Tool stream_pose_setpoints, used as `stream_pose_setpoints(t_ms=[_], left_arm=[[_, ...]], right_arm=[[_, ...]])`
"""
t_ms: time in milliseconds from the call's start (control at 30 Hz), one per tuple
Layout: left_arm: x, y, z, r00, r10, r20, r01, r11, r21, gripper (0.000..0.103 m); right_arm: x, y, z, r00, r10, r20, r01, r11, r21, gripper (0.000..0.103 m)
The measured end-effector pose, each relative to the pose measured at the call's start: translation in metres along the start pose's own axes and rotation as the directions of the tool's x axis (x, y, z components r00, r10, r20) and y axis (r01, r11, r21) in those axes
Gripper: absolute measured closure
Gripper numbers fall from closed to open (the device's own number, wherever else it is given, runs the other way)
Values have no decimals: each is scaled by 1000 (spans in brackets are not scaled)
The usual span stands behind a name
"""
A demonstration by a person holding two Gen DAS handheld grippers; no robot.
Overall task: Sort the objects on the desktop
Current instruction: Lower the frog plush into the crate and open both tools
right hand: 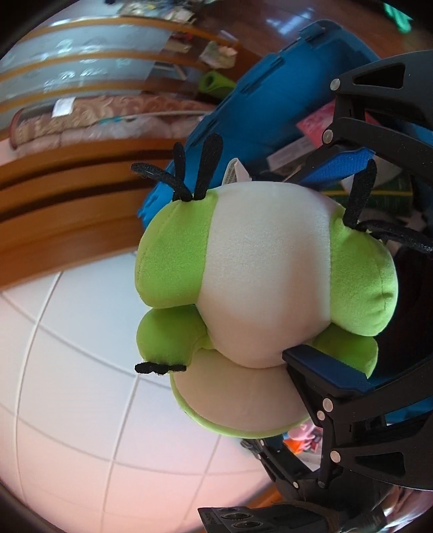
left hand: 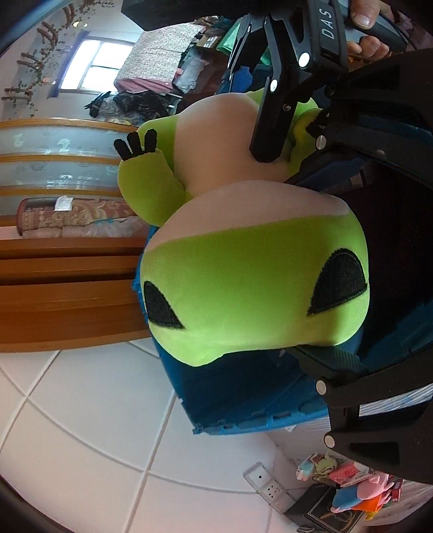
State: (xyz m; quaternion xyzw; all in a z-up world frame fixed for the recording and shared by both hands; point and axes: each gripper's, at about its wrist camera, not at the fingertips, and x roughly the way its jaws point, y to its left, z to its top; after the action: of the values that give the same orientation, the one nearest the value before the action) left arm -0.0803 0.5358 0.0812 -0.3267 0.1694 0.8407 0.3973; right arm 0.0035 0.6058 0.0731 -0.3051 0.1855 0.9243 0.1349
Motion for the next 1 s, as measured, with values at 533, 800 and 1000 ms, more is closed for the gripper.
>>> stream_pose_setpoints(t_ms=[533, 800, 1000], left_arm=[[81, -3, -7, 927, -29, -374, 36, 999, 12, 21], [53, 9, -7, 947, -33, -319, 51, 997, 51, 21], [17, 13, -19, 965, -77, -253, 97, 993, 69, 21]], right_arm=[[46, -49, -19, 978, -125, -170, 136, 989, 57, 7], [53, -51, -14, 973, -162, -162, 170, 985, 39, 0], [27, -41, -16, 982, -156, -104, 162, 985, 53, 0]])
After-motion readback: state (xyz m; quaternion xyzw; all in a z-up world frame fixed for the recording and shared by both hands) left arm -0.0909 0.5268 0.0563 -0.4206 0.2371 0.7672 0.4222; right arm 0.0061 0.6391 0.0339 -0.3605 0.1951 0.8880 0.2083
